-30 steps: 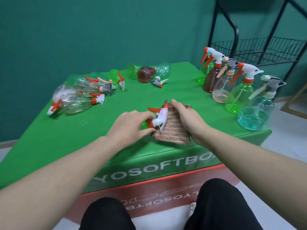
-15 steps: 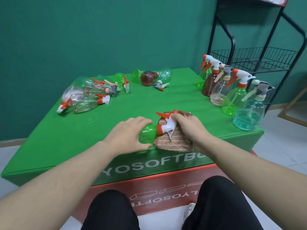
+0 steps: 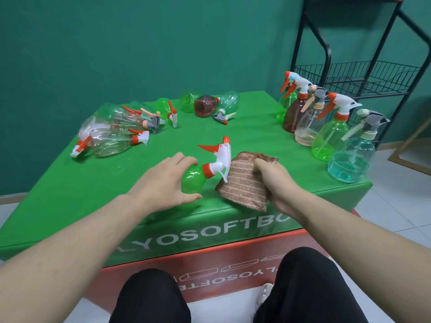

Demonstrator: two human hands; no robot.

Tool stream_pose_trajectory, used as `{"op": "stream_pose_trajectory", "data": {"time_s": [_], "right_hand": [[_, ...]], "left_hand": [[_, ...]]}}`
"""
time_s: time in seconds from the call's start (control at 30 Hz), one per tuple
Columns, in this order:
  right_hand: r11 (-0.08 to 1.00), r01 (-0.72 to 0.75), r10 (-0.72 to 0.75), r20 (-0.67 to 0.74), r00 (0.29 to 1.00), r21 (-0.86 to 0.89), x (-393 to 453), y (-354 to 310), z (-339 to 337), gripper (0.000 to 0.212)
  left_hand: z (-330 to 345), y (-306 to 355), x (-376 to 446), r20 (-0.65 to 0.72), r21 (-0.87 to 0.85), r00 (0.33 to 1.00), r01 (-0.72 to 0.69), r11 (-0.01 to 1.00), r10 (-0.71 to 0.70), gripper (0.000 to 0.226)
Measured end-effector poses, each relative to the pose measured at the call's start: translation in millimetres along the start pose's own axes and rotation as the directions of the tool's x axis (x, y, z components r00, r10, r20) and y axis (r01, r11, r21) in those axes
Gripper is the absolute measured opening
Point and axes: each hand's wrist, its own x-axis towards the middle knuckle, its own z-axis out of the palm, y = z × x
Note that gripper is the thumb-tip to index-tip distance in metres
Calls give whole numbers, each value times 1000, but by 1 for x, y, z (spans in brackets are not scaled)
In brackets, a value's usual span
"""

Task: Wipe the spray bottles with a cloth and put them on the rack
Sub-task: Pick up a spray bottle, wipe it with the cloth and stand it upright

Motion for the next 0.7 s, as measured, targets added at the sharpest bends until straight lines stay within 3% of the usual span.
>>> {"op": "stream_pose_trajectory", "data": {"time_s": [0.17, 0.5, 0.7], "right_hand": [[996, -31, 33, -25, 999, 79, 9, 2, 8, 12], [888, -213, 100, 282, 954, 407, 25, 8, 32, 48], [831, -269, 138, 288, 947, 486, 38, 6, 46, 53]], "left_hand": [[5, -1, -3, 39, 12, 999, -26, 1000, 25, 88], [21, -8, 3, -23, -100, 995, -99, 990, 97, 84], [26, -13, 3, -64, -118, 993, -111, 987, 104, 84]]}}
